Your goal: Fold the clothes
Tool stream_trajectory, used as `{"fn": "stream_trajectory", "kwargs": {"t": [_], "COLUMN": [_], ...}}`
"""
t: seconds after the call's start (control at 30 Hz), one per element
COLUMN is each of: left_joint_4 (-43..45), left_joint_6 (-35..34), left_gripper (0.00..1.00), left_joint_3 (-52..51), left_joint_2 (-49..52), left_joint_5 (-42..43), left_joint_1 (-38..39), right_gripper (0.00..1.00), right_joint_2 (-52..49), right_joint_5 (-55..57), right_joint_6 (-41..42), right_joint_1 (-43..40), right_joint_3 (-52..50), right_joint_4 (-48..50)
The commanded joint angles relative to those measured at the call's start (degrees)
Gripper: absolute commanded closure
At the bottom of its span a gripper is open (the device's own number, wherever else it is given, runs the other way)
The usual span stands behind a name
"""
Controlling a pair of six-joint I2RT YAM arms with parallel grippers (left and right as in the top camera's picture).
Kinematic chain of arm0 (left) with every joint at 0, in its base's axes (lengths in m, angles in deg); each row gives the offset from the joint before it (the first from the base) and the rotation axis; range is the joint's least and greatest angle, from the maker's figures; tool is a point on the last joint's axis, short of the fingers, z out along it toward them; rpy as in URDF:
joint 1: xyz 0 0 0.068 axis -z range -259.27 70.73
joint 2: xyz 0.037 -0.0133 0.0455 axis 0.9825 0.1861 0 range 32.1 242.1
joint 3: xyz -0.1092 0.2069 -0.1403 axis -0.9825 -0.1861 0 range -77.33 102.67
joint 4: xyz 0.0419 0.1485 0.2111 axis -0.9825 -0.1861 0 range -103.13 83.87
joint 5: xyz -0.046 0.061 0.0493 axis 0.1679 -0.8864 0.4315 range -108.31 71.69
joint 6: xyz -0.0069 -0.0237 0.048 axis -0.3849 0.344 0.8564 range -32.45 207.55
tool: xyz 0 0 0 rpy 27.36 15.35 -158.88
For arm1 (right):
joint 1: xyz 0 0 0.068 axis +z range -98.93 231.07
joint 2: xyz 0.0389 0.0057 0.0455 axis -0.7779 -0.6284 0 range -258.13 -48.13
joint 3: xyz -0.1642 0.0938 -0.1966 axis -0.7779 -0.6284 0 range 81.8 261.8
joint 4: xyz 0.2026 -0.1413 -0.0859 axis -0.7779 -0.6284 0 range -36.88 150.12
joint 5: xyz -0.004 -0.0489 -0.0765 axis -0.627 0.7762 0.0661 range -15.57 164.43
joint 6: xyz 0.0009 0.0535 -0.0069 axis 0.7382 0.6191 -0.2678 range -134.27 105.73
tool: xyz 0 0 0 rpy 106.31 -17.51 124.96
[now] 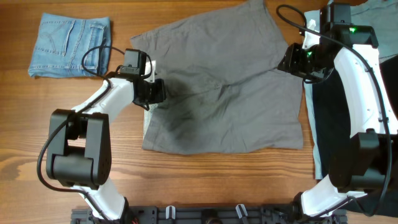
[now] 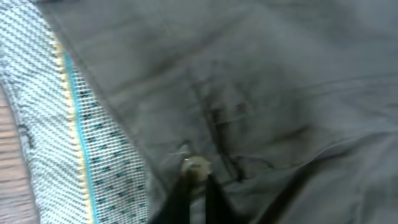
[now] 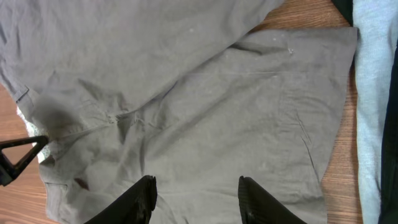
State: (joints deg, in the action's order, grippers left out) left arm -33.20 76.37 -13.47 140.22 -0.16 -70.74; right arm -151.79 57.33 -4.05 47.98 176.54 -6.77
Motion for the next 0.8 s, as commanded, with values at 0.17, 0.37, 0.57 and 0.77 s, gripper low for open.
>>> {"fn": "stream_trajectory", "kwargs": {"t": [0.17,0.37,0.57,0.77], "left_joint_4": [1.4,-3.3,-3.3,-1.4], "left_joint_6": [0.5,0.4,0.4,0.5], "left_gripper": [0.96,0.67,0.58,0.67], "left_joint_3": [0.1,0.1,0.1,0.1], "left_joint_2": [-0.2,-0.6,0.9,2.8], "left_joint_5": [4.5,-3.2,-4.7,1.9], "left_joint_1": [-0.1,-0.5,0.0,0.5], "right_gripper": [0.53,0.53,0.53,0.53], "right_joint_2": [0.0,0.0,0.0,0.0], "right_joint_5": [0.5,0.5,0.5,0.5], "right_joint_6": [0.5,0.4,0.5,0.5], "right_joint_1": [0.1,0.1,0.1,0.1], "right_joint_3": [0.0,0.0,0.0,0.0], "right_joint_4": [-0.2,-0.3,-0.3,-0.3]}}
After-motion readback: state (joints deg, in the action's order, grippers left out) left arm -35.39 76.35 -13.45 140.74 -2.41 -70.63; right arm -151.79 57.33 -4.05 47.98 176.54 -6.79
